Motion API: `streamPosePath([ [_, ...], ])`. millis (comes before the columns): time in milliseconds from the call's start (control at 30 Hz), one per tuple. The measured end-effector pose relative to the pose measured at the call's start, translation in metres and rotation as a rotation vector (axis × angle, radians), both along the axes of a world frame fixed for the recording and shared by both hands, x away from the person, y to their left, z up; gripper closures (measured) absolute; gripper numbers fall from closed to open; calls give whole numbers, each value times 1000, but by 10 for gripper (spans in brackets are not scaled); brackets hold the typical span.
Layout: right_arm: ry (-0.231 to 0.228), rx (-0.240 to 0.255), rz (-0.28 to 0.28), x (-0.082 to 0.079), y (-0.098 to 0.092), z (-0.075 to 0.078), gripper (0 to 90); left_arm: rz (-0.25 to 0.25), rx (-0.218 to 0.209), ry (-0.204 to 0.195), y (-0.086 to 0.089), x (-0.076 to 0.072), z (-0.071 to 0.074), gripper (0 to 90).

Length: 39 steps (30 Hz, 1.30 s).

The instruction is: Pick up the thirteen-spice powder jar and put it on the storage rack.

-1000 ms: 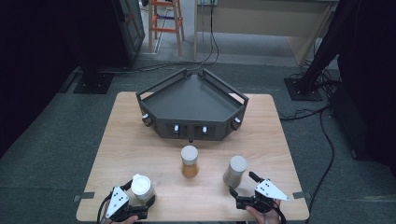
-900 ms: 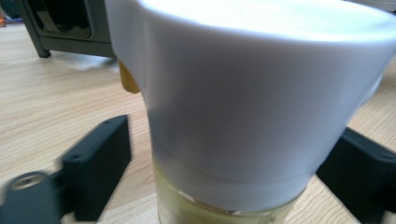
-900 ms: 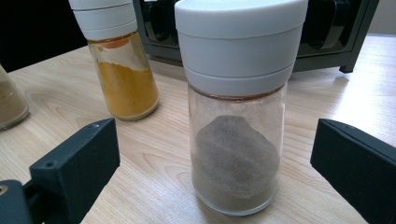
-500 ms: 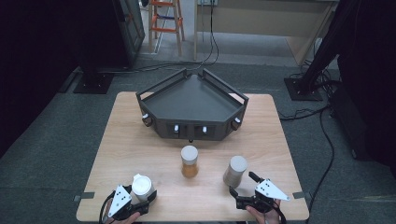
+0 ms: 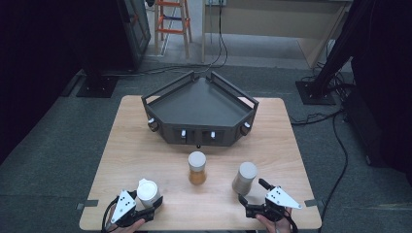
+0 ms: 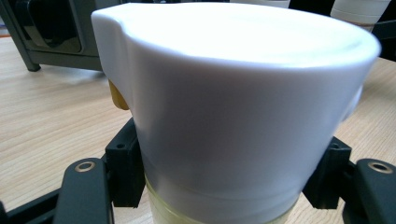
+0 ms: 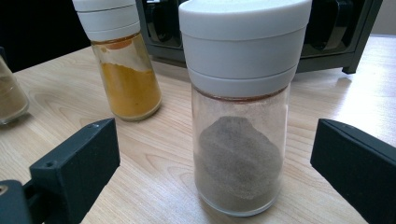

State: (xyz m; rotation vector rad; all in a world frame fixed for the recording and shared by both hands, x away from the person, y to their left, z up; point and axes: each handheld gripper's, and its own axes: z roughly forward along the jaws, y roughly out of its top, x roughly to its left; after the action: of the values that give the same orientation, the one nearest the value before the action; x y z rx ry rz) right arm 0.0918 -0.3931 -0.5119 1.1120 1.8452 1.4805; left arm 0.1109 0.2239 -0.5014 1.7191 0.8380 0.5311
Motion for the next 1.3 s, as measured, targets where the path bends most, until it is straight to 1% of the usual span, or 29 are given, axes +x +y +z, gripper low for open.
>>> streamPosePath([
  [133,-1,0,0,0,0,0,12,-1,3,1,1,0,2,300],
  [233,-5,0,0,0,0,0,12,-5,1,-1,1,1,5,300],
  [300,-3,1,-1,-1,0,1,12,-4,-7,-2,1,2,6,300],
  [600,-2,0,2,0,0,0,12,-10,-7,-9,1,4,10,301],
  [767,-5,-1,4,0,0,0,12,-5,-8,-13,2,7,15,302],
  [1200,-4,0,5,0,0,0,12,-21,-7,-23,0,26,39,302],
  [1267,-4,0,6,0,1,0,12,-23,-11,-22,0,28,40,302],
  [1300,-4,0,5,0,0,0,12,-27,-8,-22,-1,32,44,303],
])
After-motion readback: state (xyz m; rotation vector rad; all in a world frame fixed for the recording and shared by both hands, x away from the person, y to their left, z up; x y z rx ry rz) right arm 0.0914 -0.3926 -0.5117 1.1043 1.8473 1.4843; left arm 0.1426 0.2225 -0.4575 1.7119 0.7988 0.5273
